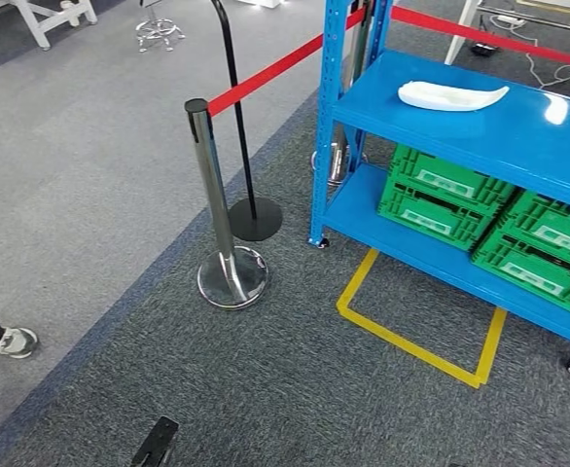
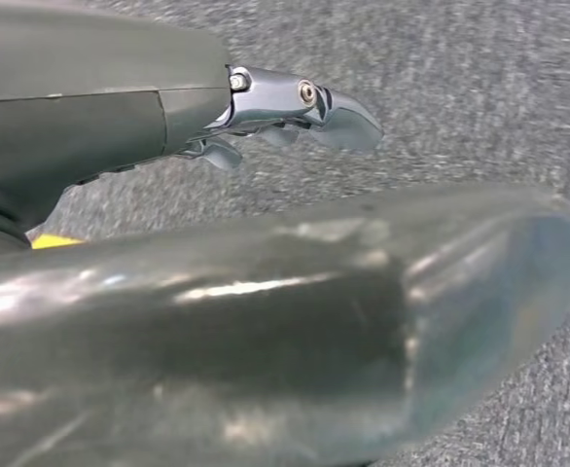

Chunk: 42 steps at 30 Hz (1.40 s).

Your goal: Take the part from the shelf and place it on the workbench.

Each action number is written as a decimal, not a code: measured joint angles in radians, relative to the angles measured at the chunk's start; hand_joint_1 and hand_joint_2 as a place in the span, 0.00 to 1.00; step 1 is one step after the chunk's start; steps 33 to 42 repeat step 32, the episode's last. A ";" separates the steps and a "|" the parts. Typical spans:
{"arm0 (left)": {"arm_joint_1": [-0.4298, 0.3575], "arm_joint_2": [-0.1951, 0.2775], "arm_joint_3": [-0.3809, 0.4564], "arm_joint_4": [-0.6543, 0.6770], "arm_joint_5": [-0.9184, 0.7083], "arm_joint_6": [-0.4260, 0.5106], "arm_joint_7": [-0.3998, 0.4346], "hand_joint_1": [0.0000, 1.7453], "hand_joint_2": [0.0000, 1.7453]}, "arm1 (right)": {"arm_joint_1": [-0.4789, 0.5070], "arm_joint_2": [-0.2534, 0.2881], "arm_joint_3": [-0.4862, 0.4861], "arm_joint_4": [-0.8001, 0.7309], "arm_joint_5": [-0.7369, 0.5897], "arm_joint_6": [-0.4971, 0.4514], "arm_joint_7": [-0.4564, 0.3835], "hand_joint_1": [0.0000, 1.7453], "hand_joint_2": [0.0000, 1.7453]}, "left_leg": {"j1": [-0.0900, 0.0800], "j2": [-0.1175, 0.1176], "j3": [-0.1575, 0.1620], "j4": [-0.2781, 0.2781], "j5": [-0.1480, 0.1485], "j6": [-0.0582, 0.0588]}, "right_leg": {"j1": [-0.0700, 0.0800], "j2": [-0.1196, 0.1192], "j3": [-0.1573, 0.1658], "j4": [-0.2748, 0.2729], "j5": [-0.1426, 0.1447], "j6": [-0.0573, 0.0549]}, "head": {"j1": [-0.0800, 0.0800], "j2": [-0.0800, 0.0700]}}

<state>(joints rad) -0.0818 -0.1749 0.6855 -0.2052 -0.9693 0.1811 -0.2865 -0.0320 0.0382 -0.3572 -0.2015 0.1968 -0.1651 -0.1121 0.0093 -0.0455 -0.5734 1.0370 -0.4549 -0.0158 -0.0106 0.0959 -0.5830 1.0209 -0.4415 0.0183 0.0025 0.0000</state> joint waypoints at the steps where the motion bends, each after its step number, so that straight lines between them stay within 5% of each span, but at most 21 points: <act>1: -0.001 0.000 0.000 0.000 0.000 0.000 0.000 0.00 0.00 | 0.000 0.000 -0.001 0.000 0.000 0.000 -0.001 0.00 0.00 | 0.000 -0.013 0.013 -0.030 0.005 0.002 | -0.001 0.009 -0.003 0.000 0.001 0.006 | 0.000 0.000; 3: -0.002 -0.001 0.000 0.000 0.000 0.000 0.000 0.00 0.00 | 0.004 0.000 -0.002 0.000 0.001 -0.001 -0.002 0.00 0.00 | 0.000 -0.008 0.017 -0.044 0.004 0.009 | -0.003 0.026 -0.010 -0.007 0.006 0.022 | 0.000 0.000; 5: -0.004 -0.001 0.001 0.000 -0.001 0.001 0.000 0.00 0.00 | 0.009 0.001 -0.002 0.000 0.004 0.000 -0.001 0.00 0.00 | 0.001 0.010 0.021 -0.053 0.010 0.023 | -0.005 0.007 -0.022 0.004 -0.005 0.033 | 0.003 0.000; 8: -0.002 -0.001 0.002 0.000 -0.005 0.000 -0.001 0.00 0.00 | 0.003 0.003 -0.002 0.001 0.007 0.008 0.007 0.00 0.00 | 0.001 0.043 0.025 -0.061 0.012 0.037 | -0.006 -0.073 -0.102 0.167 -0.090 0.043 | 0.009 0.000; 10: 0.001 -0.001 0.002 0.000 -0.007 -0.001 0.001 0.00 0.00 | 0.002 0.003 -0.002 0.001 0.007 0.012 0.012 0.00 0.00 | -0.002 0.068 0.026 -0.061 0.009 0.039 | -0.006 -0.088 -0.152 0.272 -0.125 0.050 | 0.009 0.000; 11: 0.002 -0.001 0.002 0.000 -0.008 -0.001 0.003 0.00 0.00 | 0.003 0.003 -0.002 0.001 0.007 0.014 0.014 0.00 0.00 | -0.003 0.078 0.028 -0.060 0.007 0.038 | -0.006 -0.090 -0.151 0.273 -0.116 0.051 | 0.009 0.000; 15: 0.001 0.000 0.002 0.000 -0.015 -0.007 0.008 0.00 0.00 | 0.003 0.000 -0.002 0.001 0.013 0.034 0.021 0.00 0.00 | -0.007 0.112 0.045 -0.058 -0.007 0.023 | -0.002 -0.135 -0.014 0.033 -0.009 0.043 | 0.008 0.000; 17: 0.000 0.000 0.002 0.000 -0.017 -0.010 0.009 0.00 0.00 | -0.001 0.000 -0.002 0.001 0.017 0.043 0.025 0.00 0.00 | -0.012 0.125 0.049 -0.056 -0.011 0.014 | 0.003 -0.141 0.008 -0.007 -0.004 0.031 | 0.006 0.000; 19: -0.002 -0.001 0.001 0.000 -0.021 -0.011 0.010 0.00 0.00 | 0.001 0.000 -0.002 0.001 0.019 0.053 0.032 0.00 0.00 | -0.010 0.133 0.052 -0.055 -0.014 0.004 | 0.002 -0.121 0.006 -0.007 -0.002 0.017 | 0.006 0.000; 21: -0.004 -0.001 0.000 0.000 -0.024 -0.012 0.012 0.00 0.00 | 0.001 0.000 -0.002 0.001 0.022 0.071 0.044 0.00 0.00 | -0.007 0.109 0.037 -0.016 -0.045 -0.008 | -0.002 -0.104 0.006 -0.009 0.001 0.004 | 0.003 0.000; 24: -0.003 -0.001 -0.001 0.000 -0.024 -0.016 0.016 0.00 0.00 | -0.002 -0.001 -0.002 0.001 0.026 0.092 0.057 0.00 0.00 | -0.004 0.061 -0.056 0.175 -0.136 -0.016 | -0.005 -0.076 0.004 -0.011 0.004 -0.006 | -0.001 0.000; 26: -0.002 -0.002 -0.001 0.000 -0.024 -0.018 0.017 0.00 0.00 | -0.002 -0.001 -0.002 0.001 0.028 0.097 0.060 0.00 0.00 | -0.003 0.055 -0.097 0.242 -0.139 -0.015 | -0.005 -0.052 0.004 -0.010 0.004 -0.007 | -0.001 0.000; 28: -0.002 -0.003 -0.001 0.000 -0.024 -0.019 0.017 0.00 0.00 | -0.001 -0.001 -0.002 0.001 0.029 0.099 0.061 0.00 0.00 | 0.000 0.045 -0.068 0.161 -0.071 -0.013 | -0.006 -0.027 0.005 -0.010 0.005 -0.004 | -0.001 0.000; 31: -0.006 -0.004 -0.001 0.000 -0.024 -0.020 0.017 0.00 0.00 | -0.004 -0.002 -0.002 0.001 0.036 0.098 0.061 0.00 0.00 | 0.010 -0.015 0.009 -0.016 0.003 -0.011 | -0.006 0.006 -0.002 -0.006 0.007 0.010 | -0.003 0.000; 32: -0.006 -0.004 -0.001 0.000 -0.024 -0.021 0.017 0.00 0.00 | -0.004 -0.002 -0.002 0.001 0.038 0.098 0.061 0.00 0.00 | 0.012 -0.029 0.017 -0.036 0.004 -0.011 | -0.006 0.012 -0.004 -0.005 0.007 0.014 | -0.003 0.000; 42: -0.006 -0.004 -0.001 0.000 -0.024 -0.021 0.017 0.00 0.00 | -0.004 -0.002 -0.002 0.001 0.038 0.098 0.061 0.00 0.00 | 0.012 -0.029 0.017 -0.036 0.004 -0.011 | -0.006 0.012 -0.004 -0.005 0.007 0.014 | -0.003 0.000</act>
